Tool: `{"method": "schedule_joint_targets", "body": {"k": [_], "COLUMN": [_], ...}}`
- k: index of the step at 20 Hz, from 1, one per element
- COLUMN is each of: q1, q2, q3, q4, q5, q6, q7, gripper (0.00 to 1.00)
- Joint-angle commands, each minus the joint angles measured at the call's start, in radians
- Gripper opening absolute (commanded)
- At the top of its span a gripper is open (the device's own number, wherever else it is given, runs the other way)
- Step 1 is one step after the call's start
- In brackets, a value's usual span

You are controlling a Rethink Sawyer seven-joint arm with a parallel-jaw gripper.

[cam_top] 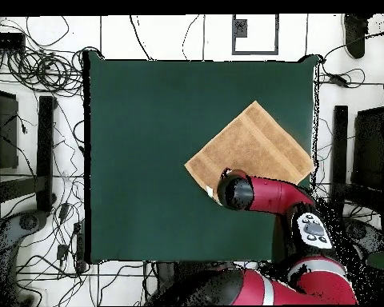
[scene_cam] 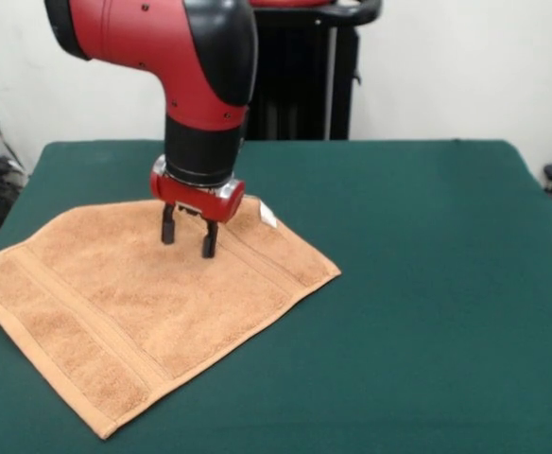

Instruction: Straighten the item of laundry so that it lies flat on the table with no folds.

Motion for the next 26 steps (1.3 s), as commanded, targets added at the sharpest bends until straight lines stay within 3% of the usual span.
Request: {"method": "schedule_joint_targets", "body": {"k": [1,7,18,26], "q1": [0.064,0.093,0.133,0.153], "q2": [0.176,0.181,0.209,0.233], "q3": [0.099,0.086,0.076,0.078], "q4": [-0.112,-0.132,-0.250,-0.278], "q5": [0.095,0.135,0.214,0.255], "q6": [-0.113,-0.101,0.051,0.034], "q7": [0.192,0.190,0.160,0.198], "gripper": [1.00,1.00,1.00,1.00]}}
